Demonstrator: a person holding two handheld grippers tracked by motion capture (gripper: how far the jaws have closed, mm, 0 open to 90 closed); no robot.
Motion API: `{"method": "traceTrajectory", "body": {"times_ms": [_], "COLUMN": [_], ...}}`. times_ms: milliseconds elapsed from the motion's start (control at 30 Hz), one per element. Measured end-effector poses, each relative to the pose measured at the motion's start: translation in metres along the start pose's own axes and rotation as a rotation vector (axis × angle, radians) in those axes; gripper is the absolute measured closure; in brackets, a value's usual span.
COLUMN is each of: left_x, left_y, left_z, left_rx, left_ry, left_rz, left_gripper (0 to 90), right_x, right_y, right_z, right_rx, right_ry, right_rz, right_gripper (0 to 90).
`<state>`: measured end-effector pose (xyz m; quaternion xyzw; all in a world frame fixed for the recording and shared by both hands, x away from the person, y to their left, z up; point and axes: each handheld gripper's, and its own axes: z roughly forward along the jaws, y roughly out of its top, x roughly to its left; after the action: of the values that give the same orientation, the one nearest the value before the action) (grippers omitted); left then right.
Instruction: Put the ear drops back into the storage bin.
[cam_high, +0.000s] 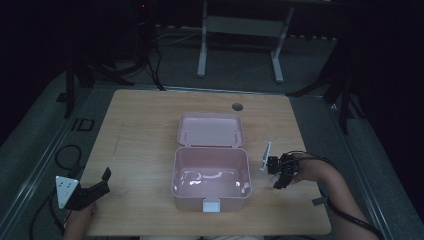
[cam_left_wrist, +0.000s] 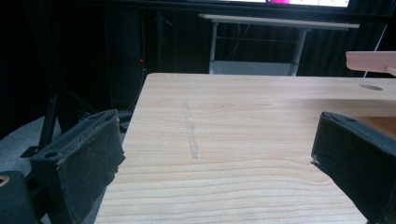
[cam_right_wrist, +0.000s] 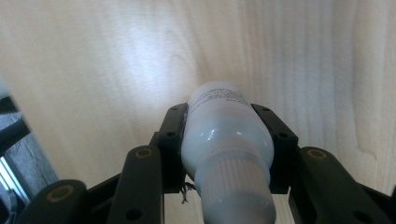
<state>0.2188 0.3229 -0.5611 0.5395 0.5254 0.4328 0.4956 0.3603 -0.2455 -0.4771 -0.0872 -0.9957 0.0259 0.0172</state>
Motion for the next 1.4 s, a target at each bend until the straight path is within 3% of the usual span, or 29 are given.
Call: {"method": "traceTrajectory", "body": {"times_ms": [33,100,133,500,900,1033,1400], "left_x": [0.000,0.000,0.000,0.000,0.000,0.000,0.000], "left_y": [0.000,0.000,0.000,0.000,0.000,0.000,0.000], "left_z": [0.000,0.000,0.000,0.000,0.000,0.000,0.000], "left_rx": [0.001,0.000,0.000,0.000,0.000,-0.001,-0.001], "left_ry": [-0.001,-0.001,-0.001,0.000,0.001,0.001,0.000], "left_rz": [-0.001,-0.001,-0.002,0.000,0.000,-0.001,-0.002], "left_gripper": [2.0,2.0,2.1,2.0,2.0,2.0,2.0], "right_x": [0.005,0.008,0.013,0.032,0.044,0.048,0.055], "right_y": [0.000,0.000,0.001,0.006,0.012,0.014,0.018], "right_z": [-0.001,-0.002,-0.003,-0.015,-0.047,-0.065,-0.099], "right_rx": [0.005,0.010,0.015,0.019,0.008,0.007,-0.004], "right_ry": [-0.021,-0.017,-0.021,-0.006,-0.024,-0.039,-0.075], "right_rz": [-0.046,-0.068,-0.106,-0.160,-0.137,-0.095,-0.092], "right_gripper": [59.6,59.6,59.6,59.7,59.7,59.7,59.7]}}
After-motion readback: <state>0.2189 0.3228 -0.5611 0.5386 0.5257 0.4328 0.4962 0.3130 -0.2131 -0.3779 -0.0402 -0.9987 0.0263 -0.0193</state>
